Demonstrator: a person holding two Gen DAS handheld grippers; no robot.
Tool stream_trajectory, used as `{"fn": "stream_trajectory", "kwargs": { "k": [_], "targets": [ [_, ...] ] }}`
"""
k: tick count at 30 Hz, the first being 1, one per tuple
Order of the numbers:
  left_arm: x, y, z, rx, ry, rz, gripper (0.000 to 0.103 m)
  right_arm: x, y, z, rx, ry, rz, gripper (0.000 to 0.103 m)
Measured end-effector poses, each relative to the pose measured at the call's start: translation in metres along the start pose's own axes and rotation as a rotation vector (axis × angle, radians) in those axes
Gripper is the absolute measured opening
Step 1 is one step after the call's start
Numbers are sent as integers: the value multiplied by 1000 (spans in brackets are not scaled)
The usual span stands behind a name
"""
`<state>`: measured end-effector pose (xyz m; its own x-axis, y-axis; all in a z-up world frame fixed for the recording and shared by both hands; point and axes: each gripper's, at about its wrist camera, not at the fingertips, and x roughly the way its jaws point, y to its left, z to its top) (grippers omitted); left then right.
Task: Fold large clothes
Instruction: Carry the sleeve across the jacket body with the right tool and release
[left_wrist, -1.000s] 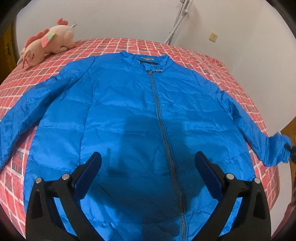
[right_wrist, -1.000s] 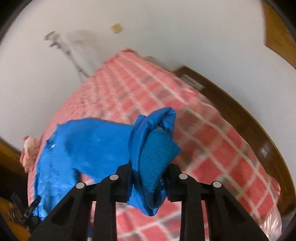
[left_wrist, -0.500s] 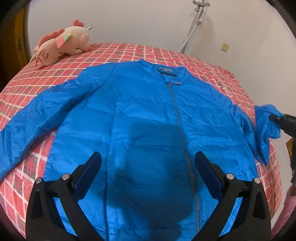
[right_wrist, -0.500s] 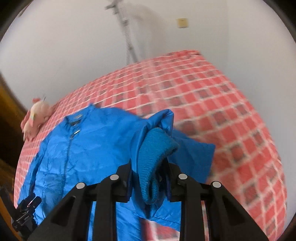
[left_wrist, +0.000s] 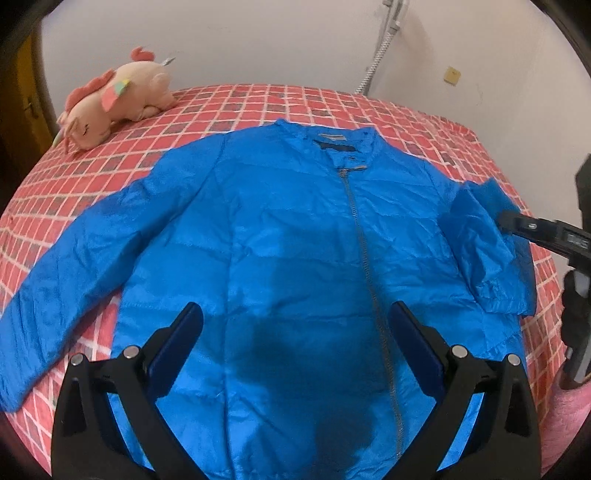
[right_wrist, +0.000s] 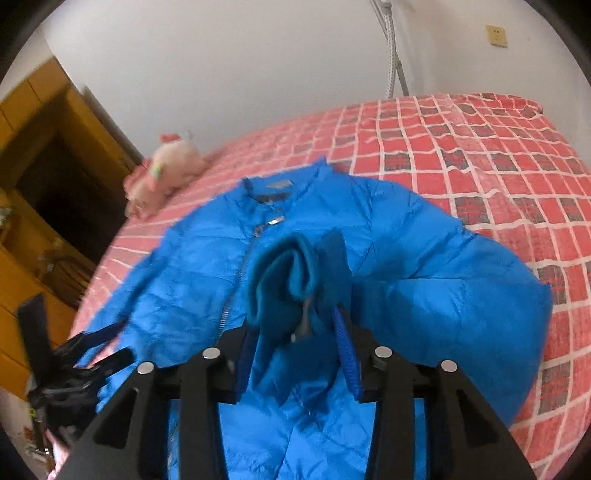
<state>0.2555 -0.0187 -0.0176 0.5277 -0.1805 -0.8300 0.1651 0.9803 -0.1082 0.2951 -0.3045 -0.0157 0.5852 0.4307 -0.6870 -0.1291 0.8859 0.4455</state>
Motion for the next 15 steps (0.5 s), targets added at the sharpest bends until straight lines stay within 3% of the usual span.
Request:
{"fn": "stream_trajectory", "kwargs": {
  "k": [4, 7, 9, 12, 15],
  "targets": [
    [15, -32, 14, 29, 35, -69, 99, -30, -34, 1, 85, -82, -128, 42],
    [31, -61, 23, 39, 65, -156, 99, -41, -68, 5, 178, -119, -111, 42],
    [37, -78, 28, 33, 56, -197, 99, -42, -90, 9, 226, -113, -151, 42],
    [46, -98, 32, 53, 23, -191, 100, -48, -117, 10, 271, -125, -221, 42],
    [73, -110, 36, 83, 72, -120, 100, -53, -132, 11, 301, -133, -231, 42]
  ]
}}
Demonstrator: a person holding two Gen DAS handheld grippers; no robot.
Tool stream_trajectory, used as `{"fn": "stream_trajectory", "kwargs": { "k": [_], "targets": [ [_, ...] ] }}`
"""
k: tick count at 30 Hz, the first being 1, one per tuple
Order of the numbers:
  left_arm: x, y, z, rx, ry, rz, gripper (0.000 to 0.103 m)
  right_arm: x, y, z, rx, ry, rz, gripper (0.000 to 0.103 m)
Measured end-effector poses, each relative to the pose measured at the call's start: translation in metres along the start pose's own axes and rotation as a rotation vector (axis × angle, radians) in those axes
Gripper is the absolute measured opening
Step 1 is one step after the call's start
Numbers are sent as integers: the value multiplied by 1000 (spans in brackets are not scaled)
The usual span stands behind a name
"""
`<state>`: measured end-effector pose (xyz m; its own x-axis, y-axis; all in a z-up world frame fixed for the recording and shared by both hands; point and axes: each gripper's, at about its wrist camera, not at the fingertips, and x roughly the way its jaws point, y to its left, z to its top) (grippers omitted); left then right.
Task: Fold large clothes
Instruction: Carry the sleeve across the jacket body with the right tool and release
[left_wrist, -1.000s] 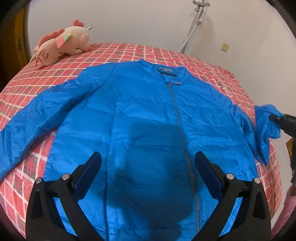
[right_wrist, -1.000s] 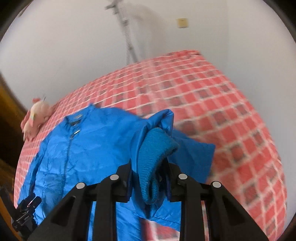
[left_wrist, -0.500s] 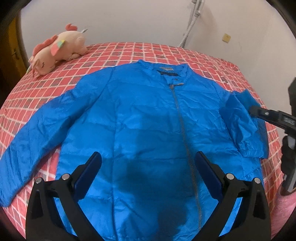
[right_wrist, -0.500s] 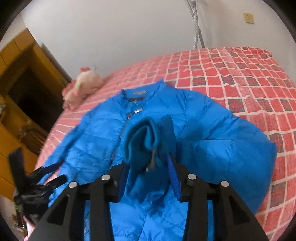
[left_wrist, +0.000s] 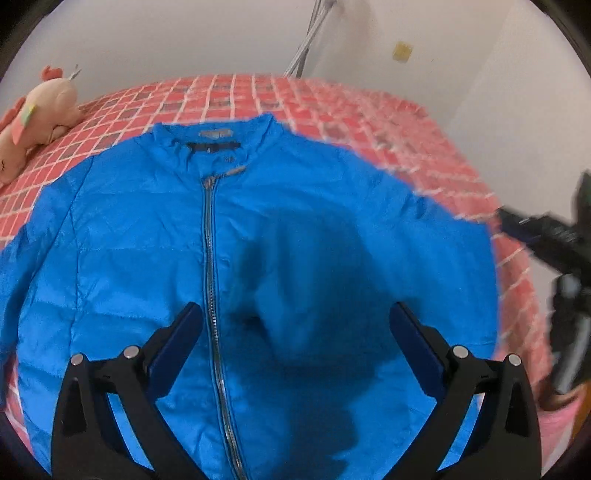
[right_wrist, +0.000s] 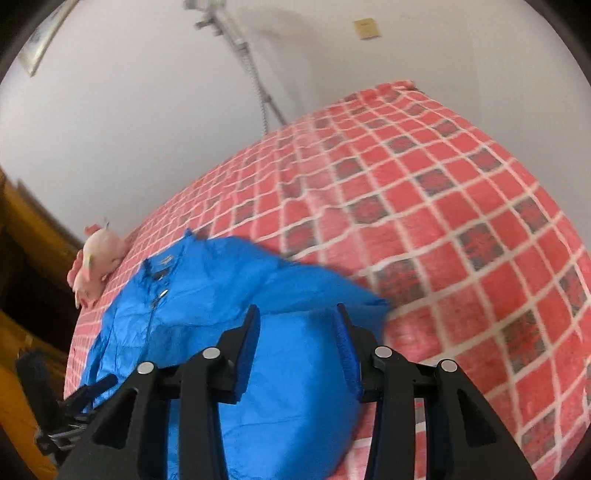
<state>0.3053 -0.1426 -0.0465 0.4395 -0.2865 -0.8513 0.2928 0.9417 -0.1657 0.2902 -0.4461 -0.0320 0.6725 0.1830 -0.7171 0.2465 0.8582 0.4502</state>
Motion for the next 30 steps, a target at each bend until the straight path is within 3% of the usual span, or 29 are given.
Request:
{"fn": "stream_trajectory", "kwargs": {
  "k": [5, 8, 9, 10, 13, 15, 17, 20, 24, 26, 30],
  "targets": [
    [41, 12, 1, -54, 75, -32, 100, 0, -3, 0, -4, 0, -4, 42],
    [44, 8, -1, -9, 37, -27, 100, 6, 0, -1, -12, 15, -12, 42],
    [44, 5, -1, 11, 31, -39, 89, 8, 0, -2, -13, 21, -16, 42],
    [43, 4, -1, 20, 21, -55, 70, 10, 1, -2, -15, 25, -17, 42],
    [40, 7, 0, -10, 1, -113, 38, 14, 5, -5, -26, 36, -22, 42],
    [35, 8, -1, -7, -30, -121, 24, 15, 7, -6, -37, 36, -18, 42],
    [28, 14, 0, -42, -39, -190, 18, 13, 10, -6, -49, 29, -7, 42],
    [7, 29, 5, -90, -84, -209, 18, 7, 14, -6, -63, 7, 20, 42],
    [-32, 61, 14, -120, -192, -96, 18, -1, 18, -5, -76, -18, 55, 42],
    [-48, 82, 18, -152, -230, 5, 17, -1, 22, -6, -85, -16, 72, 43],
    [-59, 109, 24, -173, -250, 174, 18, 16, 39, -16, -128, 42, 122, 43]
  ]
}}
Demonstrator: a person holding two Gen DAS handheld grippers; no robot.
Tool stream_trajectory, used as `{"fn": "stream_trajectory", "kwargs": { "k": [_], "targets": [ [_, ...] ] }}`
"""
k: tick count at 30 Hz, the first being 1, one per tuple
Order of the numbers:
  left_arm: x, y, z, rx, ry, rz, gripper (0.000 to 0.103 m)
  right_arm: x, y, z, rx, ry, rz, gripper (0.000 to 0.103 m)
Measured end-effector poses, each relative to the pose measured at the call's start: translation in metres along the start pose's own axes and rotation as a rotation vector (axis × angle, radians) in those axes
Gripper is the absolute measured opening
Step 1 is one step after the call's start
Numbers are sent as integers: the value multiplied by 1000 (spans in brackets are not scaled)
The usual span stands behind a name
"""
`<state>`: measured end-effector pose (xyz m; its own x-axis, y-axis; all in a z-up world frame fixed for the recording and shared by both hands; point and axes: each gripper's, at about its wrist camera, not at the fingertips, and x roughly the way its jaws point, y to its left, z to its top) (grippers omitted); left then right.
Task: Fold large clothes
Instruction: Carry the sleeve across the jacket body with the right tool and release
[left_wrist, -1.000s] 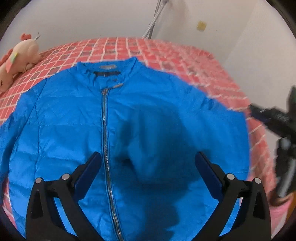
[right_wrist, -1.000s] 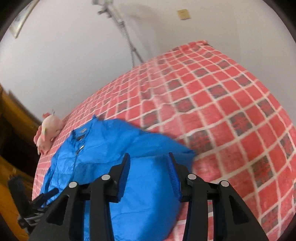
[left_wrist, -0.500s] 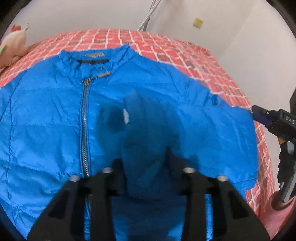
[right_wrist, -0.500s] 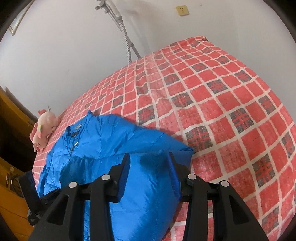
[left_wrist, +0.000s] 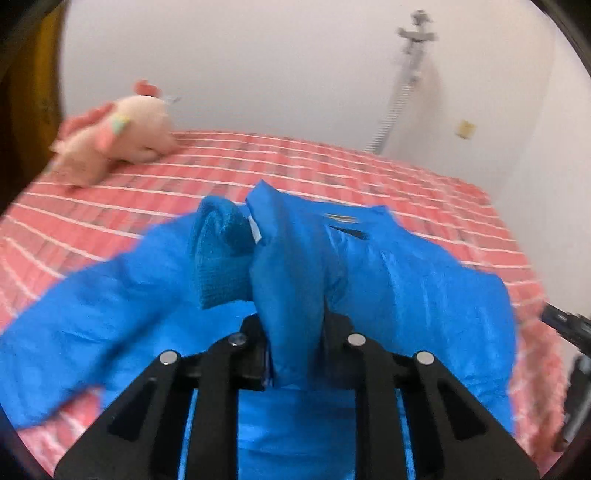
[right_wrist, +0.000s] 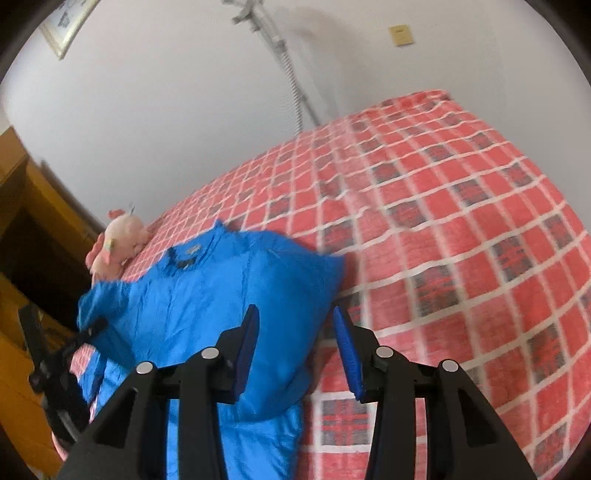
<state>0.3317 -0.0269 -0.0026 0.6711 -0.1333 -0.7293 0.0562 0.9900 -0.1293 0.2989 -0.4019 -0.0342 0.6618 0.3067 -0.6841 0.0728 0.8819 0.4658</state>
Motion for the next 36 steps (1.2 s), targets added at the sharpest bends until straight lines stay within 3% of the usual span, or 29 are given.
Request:
{"fn": "stream_trajectory", "kwargs": {
  "k": [4, 8, 10, 11, 17, 22, 24, 26, 28, 33, 36],
  "targets": [
    [23, 14, 2, -41, 101, 37, 21, 36, 19, -14, -43, 102, 33, 43],
    [62, 22, -11, -37, 217, 110, 27, 62, 25, -26, -90, 159, -71, 43],
    [73, 33, -18, -50, 251, 106, 36, 72, 20, -29, -77, 199, -104, 50],
    [75, 36, -20, -52, 252, 102, 36, 76, 15, -31, -56, 218, -100, 53],
    [54, 54, -14, -130, 254, 87, 40, 68, 12, -28, -37, 206, -73, 53],
    [0, 52, 5, -111, 34, 197, 51, 28, 32, -11, -78, 66, -118, 53],
    [-6, 41, 9, -87, 2, 158, 51, 20, 48, -4, -106, 27, -117, 53],
    [4, 27, 8, -61, 26, 62, 51, 30, 65, 2, -128, 30, -128, 53],
    [20, 17, 4, -29, 56, 19, 52, 48, 75, 9, -132, 45, -120, 53],
    [71, 13, -12, 47, 153, 58, 51, 95, 64, 9, -115, 85, -228, 52],
    [77, 10, -15, 82, 152, 76, 51, 118, 42, 1, -76, 147, -211, 48]
  ]
}}
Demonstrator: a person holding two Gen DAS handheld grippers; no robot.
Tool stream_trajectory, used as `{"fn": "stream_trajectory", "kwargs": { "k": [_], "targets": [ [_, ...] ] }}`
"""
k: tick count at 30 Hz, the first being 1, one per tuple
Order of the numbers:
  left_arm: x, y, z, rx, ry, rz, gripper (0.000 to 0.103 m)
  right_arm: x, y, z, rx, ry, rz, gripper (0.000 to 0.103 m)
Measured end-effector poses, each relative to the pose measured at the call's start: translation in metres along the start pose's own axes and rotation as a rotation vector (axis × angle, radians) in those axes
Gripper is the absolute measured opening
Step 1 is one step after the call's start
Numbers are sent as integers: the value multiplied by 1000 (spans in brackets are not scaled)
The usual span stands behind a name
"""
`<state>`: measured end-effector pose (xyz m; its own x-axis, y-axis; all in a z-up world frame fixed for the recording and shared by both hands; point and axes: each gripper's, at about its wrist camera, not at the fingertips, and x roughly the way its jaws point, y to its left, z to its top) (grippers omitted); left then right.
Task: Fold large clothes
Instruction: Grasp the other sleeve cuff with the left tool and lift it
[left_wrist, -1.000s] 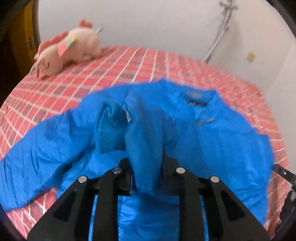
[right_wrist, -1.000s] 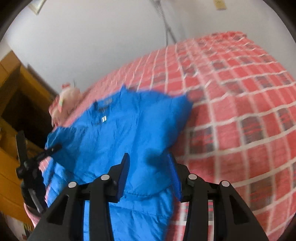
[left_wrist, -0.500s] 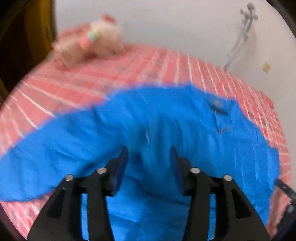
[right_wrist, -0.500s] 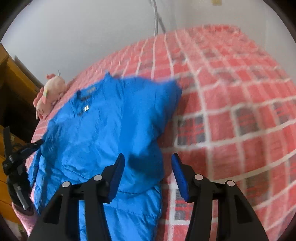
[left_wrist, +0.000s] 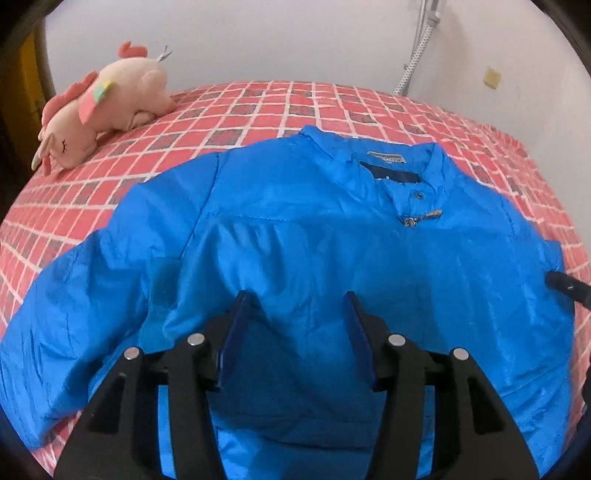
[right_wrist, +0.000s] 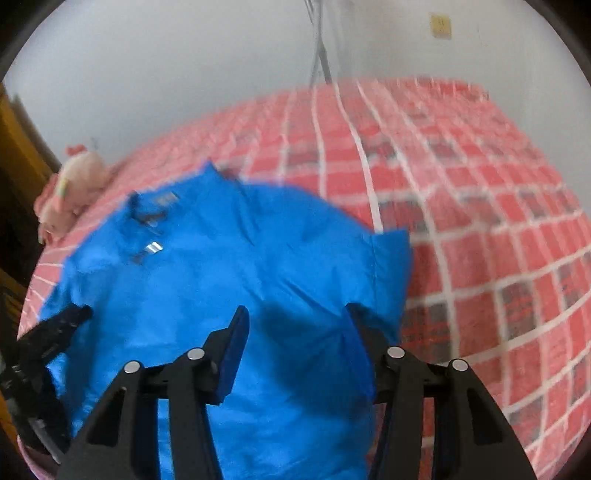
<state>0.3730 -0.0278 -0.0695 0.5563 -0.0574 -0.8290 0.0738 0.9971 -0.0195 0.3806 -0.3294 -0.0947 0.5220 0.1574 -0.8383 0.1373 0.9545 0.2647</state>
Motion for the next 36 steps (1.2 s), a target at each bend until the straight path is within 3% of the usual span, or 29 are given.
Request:
{"fn": "stream_trajectory", "kwargs": {
  "k": [6, 11, 16, 18, 21, 27, 33, 36],
  "targets": [
    [-12, 8, -4, -61, -30, -27, 51, -16, 4, -9, -29, -46, 4, 49],
    [-41, -10, -4, -71, -81, -106, 51, -48, 41, -18, -104, -58, 69, 50],
    [-29, -30, -13, -13, -43, -101, 51, -47, 69, -37, -168, -32, 28, 50],
    [-16, -29, -17, -11, 3, -85, 51, -38, 72, -42, -174, -4, 11, 50],
    [3, -25, -20, -11, 63, -119, 51, -15, 71, -48, -170, 41, -4, 49],
    [7, -23, -21, -7, 62, -134, 51, -4, 68, -53, -170, 28, 11, 50],
    [-5, -18, -19, -41, 76, -145, 52, -24, 68, -48, -143, 44, 69, 50],
    [-22, -11, -16, -65, 66, -118, 62, -41, 70, -45, -145, 22, 76, 58]
  ]
}}
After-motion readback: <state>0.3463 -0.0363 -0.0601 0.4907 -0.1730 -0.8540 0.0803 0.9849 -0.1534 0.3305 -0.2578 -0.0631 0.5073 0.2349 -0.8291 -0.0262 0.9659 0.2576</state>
